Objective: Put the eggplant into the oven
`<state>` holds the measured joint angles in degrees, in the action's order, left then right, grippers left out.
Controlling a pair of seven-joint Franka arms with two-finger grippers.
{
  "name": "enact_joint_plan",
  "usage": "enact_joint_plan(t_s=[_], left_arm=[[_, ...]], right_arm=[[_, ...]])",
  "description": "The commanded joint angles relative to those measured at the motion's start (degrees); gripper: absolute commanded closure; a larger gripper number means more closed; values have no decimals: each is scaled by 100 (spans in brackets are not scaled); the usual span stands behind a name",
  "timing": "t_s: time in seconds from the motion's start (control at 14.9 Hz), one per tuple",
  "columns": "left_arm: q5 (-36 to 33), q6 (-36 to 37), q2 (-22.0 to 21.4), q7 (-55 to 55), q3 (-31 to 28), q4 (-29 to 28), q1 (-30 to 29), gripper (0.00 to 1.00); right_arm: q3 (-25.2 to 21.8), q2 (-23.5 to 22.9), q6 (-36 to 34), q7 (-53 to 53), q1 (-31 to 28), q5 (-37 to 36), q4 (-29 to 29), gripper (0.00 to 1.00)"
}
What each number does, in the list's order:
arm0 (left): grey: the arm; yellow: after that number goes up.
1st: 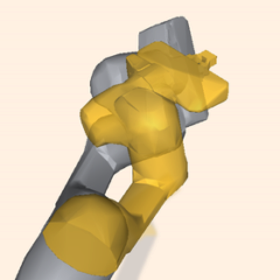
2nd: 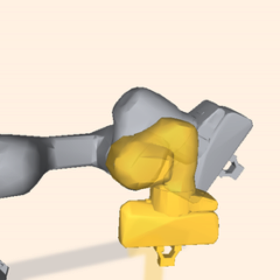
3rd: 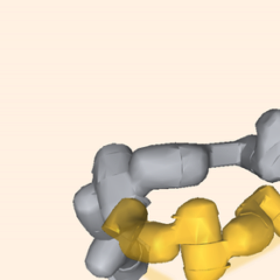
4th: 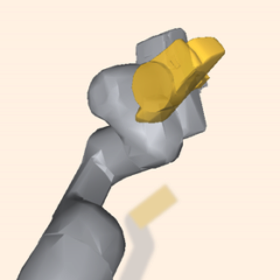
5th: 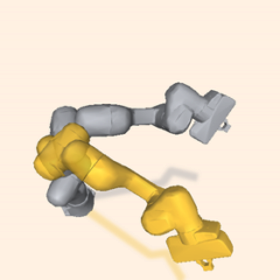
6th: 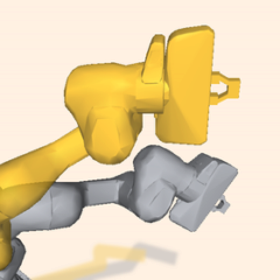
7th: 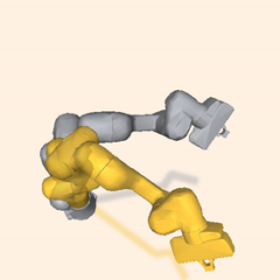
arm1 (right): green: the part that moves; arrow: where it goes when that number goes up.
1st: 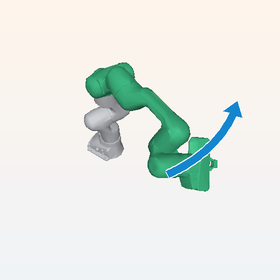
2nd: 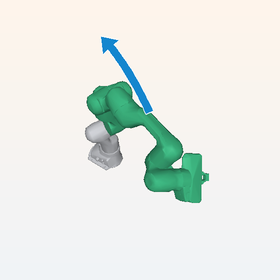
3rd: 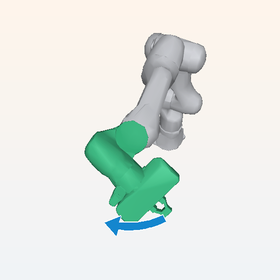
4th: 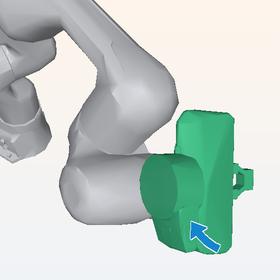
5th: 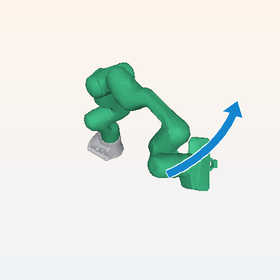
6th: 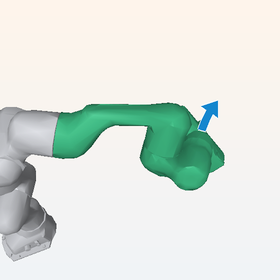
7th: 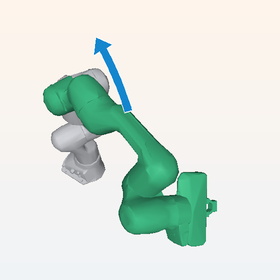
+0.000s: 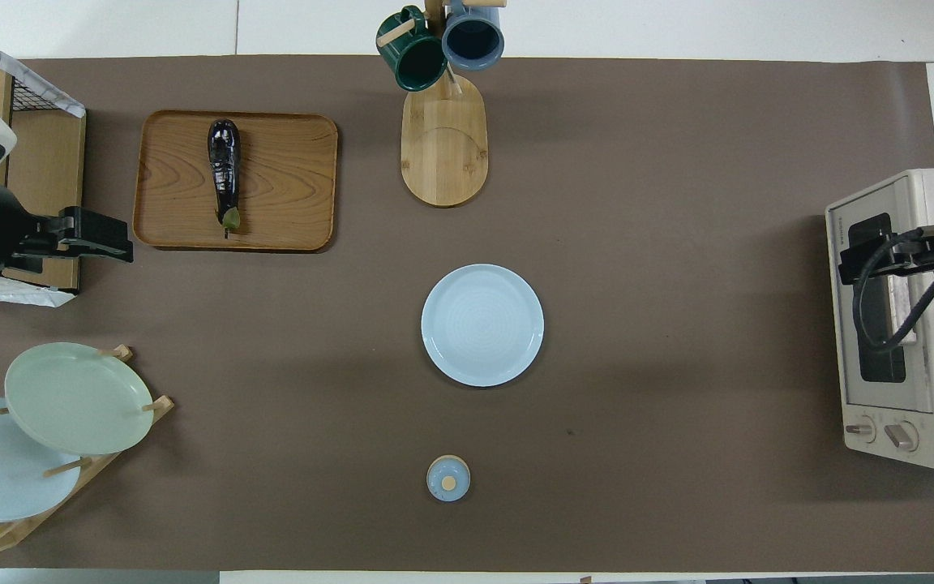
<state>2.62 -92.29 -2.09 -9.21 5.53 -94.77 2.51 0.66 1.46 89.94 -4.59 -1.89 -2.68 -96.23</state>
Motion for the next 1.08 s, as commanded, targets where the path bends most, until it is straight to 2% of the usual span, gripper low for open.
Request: enact_joint_plan(t_s=[0.0, 0.67, 1.01], left_arm=[[63, -25, 6, -55, 1, 37, 13, 0], [107, -104, -29, -107, 1, 11, 22, 0], [230, -394, 129, -213, 1, 19, 13, 0]], right_arm=[[22, 109, -38, 55, -57, 136, -98, 0], [22, 109, -38, 55, -57, 136, -98, 0], [22, 109, -38, 55, -57, 136, -98, 0]])
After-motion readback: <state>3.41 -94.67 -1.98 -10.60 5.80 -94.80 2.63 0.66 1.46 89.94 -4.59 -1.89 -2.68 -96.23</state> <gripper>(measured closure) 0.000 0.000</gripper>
